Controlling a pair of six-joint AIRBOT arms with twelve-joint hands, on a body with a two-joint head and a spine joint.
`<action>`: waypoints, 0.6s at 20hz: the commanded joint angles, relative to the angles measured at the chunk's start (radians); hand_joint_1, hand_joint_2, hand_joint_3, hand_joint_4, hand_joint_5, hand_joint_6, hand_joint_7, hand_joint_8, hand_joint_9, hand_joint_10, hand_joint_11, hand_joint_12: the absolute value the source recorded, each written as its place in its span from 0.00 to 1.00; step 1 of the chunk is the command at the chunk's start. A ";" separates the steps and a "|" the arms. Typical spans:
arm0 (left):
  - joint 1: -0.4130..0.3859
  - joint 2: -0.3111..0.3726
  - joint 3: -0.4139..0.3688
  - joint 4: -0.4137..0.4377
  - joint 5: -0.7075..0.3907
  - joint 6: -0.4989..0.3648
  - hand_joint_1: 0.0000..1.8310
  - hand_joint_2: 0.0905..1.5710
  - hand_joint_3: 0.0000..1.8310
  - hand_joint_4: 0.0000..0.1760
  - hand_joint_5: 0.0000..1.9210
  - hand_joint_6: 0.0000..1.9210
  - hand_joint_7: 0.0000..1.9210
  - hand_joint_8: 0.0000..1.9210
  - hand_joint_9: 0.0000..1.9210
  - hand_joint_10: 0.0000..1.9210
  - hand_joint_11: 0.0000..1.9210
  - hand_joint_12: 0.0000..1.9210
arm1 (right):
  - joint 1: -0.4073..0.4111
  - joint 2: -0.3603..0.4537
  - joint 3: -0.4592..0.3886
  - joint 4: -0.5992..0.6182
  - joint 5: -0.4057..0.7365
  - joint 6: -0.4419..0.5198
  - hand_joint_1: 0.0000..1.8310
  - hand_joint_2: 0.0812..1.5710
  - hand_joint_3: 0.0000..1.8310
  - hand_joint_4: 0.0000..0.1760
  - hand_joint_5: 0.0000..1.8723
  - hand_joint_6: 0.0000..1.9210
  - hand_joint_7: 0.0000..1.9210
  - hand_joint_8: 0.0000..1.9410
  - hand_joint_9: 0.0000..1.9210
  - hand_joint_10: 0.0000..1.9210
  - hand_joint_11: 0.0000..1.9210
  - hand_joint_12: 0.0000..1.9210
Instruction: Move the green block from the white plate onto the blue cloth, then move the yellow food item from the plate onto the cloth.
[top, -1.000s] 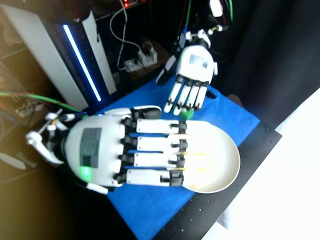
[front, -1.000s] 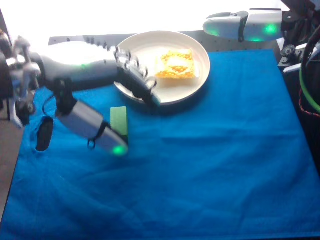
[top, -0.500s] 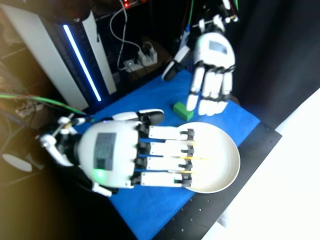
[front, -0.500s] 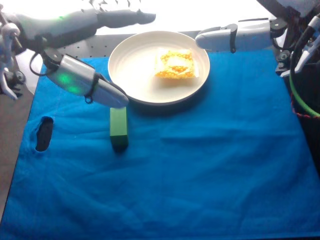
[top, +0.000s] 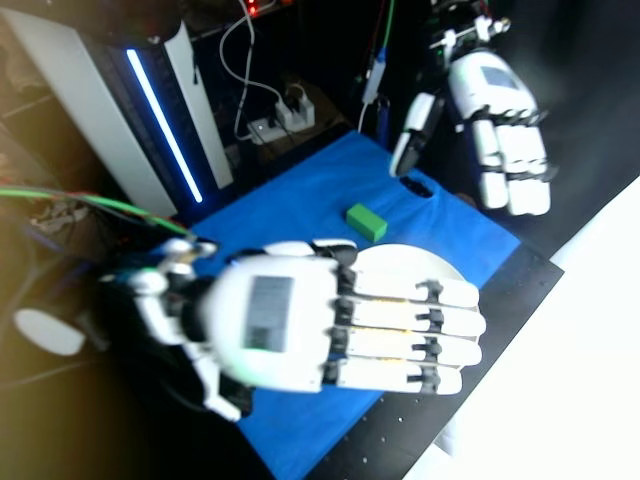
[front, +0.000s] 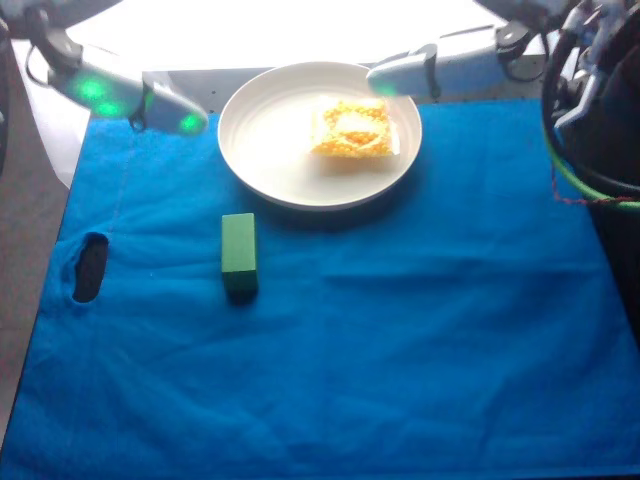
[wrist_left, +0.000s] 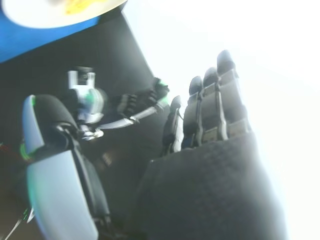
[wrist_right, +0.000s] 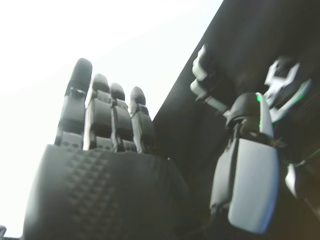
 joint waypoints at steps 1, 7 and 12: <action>-0.013 -0.002 0.006 -0.031 -0.077 0.013 0.36 0.45 0.00 0.57 0.00 0.00 0.04 0.00 0.04 0.00 0.10 0.06 | 0.013 0.000 0.008 0.035 0.099 0.002 0.37 0.52 0.01 0.00 0.11 0.00 0.13 0.00 0.14 0.00 0.06 0.35; -0.040 -0.015 0.035 -0.093 -0.064 0.035 0.41 0.48 0.00 0.73 0.00 0.00 0.02 0.00 0.01 0.00 0.03 0.02 | 0.013 -0.035 0.035 0.008 0.047 0.002 0.35 0.50 0.00 0.00 0.15 0.00 0.17 0.00 0.20 0.03 0.01 0.63; -0.098 -0.029 0.045 -0.057 -0.018 0.052 0.43 0.46 0.00 0.78 0.00 0.00 0.03 0.00 0.02 0.00 0.06 0.04 | 0.014 -0.092 0.117 -0.087 0.015 0.002 0.35 0.55 0.00 0.00 0.12 0.00 0.19 0.00 0.24 0.00 0.05 0.53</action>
